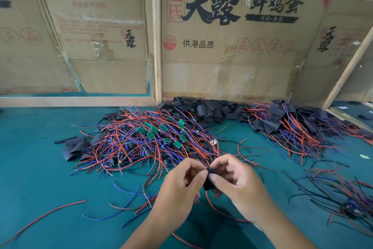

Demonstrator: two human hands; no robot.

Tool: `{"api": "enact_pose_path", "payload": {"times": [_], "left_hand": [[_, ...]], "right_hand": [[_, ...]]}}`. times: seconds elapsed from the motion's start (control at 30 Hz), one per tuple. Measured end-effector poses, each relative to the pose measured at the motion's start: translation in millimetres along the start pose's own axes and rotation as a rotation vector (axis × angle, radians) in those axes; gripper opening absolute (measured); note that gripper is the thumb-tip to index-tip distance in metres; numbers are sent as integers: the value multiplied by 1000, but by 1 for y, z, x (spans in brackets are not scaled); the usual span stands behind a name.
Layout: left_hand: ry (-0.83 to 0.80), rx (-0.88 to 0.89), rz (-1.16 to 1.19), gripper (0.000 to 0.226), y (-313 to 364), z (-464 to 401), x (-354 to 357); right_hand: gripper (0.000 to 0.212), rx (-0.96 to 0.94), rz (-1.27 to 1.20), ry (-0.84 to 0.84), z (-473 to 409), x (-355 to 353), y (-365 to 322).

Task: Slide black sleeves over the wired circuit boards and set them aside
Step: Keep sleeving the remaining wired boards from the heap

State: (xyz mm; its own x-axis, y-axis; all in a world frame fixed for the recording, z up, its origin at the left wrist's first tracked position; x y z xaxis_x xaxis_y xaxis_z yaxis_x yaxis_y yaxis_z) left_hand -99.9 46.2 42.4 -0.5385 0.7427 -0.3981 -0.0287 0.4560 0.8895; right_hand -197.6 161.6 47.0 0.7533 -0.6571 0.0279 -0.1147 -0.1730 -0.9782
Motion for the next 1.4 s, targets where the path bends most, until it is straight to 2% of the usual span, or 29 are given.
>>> {"api": "enact_pose_path", "payload": {"times": [0.1, 0.27, 0.33, 0.4, 0.43, 0.57, 0.67, 0.8, 0.9, 1.03, 1.17, 1.23, 1.3, 1.4], "left_hand": [[-3, 12, 51, 10, 4, -1, -7], [-127, -120, 264, 11, -6, -2, 2], [-162, -163, 333, 12, -10, -2, 5], [-162, -174, 324, 17, -13, -3, 4], [-163, -172, 296, 19, -14, -4, 3], [-173, -111, 142, 25, -8, -3, 1], [-68, -74, -32, 19, -8, -13, -22], [91, -170, -508, 13, -20, -56, -95], [184, -90, -864, 11, -6, -87, -130], [34, 38, -1110, 10, 8, -115, -117], [-245, 45, -1004, 7, 3, -118, -63], [-369, 71, -1103, 14, -1, -118, -37], [-424, 46, -1260, 18, -6, -118, -25], [-388, 30, -1424, 18, -7, -122, -23]], "right_hand": [[11, 23, -149, -9, 0, 5, 4], [23, -68, 98, 61, 2, 6, 12], [33, -91, 184, 4, 4, 12, 12], [52, -113, 286, -75, 6, 18, 9], [55, -126, 321, -88, 7, 19, 8], [43, -173, 356, -90, 6, 17, 0], [31, -196, 375, -35, 5, 4, -3], [31, -245, 386, 89, 3, -9, -5], [31, -295, 399, 110, 4, -4, -7], [32, -325, 404, 126, 7, -2, -8], [26, -358, 361, 185, 7, -6, -8], [26, -363, 356, 184, 7, -5, -7], [25, -366, 349, 177, 6, -6, -6], [23, -380, 349, 197, 5, -10, -7]]}}
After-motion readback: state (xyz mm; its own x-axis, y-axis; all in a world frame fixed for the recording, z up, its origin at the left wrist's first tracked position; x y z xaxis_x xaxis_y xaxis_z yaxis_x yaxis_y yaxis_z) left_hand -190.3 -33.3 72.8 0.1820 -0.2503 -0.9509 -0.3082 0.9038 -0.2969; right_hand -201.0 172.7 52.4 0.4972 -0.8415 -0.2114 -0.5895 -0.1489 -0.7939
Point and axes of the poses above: each hand's wrist, its own z-axis away from the middle knuckle, its own x-axis out of the palm, y = z × x, the point moved 8 cm from there along -z, towards the middle knuckle, and after that the axes turned 13 degrees about -z, right-handed, at the moved point
